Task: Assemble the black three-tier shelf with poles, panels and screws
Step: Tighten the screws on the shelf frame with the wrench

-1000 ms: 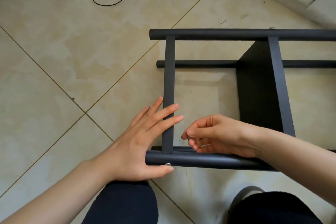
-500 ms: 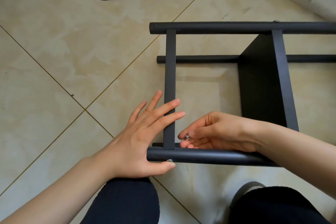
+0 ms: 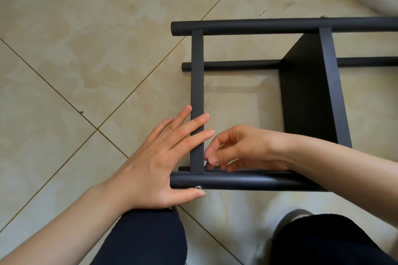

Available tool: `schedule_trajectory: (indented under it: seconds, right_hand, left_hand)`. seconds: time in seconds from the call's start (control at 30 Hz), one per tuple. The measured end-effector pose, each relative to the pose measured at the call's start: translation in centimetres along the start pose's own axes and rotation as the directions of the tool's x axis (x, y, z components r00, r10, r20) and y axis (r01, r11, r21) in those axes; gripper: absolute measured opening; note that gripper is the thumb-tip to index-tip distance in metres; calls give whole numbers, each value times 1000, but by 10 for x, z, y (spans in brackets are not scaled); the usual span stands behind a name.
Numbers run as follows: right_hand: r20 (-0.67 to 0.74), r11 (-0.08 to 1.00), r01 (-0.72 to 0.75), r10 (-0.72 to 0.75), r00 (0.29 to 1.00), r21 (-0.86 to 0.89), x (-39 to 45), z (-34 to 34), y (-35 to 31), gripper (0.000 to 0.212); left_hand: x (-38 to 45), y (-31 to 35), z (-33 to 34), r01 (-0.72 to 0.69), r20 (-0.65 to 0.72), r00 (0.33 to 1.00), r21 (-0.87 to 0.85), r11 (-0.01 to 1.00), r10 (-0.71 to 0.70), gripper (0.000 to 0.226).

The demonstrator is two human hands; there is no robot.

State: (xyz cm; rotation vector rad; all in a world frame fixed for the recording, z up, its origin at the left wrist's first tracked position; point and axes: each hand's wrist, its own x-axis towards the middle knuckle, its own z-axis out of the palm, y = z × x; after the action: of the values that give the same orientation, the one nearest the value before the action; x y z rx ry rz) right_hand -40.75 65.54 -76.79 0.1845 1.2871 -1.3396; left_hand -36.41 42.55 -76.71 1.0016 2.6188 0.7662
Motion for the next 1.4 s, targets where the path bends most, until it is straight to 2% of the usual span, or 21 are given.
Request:
schedule_trajectory:
  seconds: [0.13, 0.4, 0.57, 0.7, 0.9, 1.13, 1.27, 1.4]
  right_hand:
    - [56, 996, 5, -10, 998, 88, 4, 2, -1, 14]
    - [33, 998, 7, -9, 999, 61, 14, 9, 2, 4]
    - [65, 991, 11, -20, 998, 135, 17, 7, 3, 10]
    - [37, 999, 13, -14, 999, 37, 20, 7, 6, 6]
    - [26, 1000, -14, 14, 1000, -17, 22, 10, 5, 9]
    - [96, 996, -61, 54, 994, 70, 21, 6, 6, 12]
    - [105, 997, -80, 77, 991, 25, 21, 5, 4, 8]
    - [89, 993, -108, 111, 990, -39, 23, 8, 3, 13]
  left_hand:
    - [0, 0, 0, -12, -2, 1000, -14, 1000, 12, 90]
    - [1, -1, 0, -20, -7, 1000, -41, 999, 20, 87]
    - [1, -1, 1, -23, -10, 1000, -47, 999, 22, 88]
    - [1, -2, 2, -21, -11, 1000, -50, 999, 21, 89]
    - [1, -2, 3, -17, -11, 1000, -57, 998, 16, 88]
    - [1, 0, 1, -8, -3, 1000, -65, 998, 8, 87]
    - [1, 1, 1, -5, 1, 1000, -69, 998, 6, 87]
    - [1, 0, 0, -8, 4, 1000, -66, 998, 9, 85]
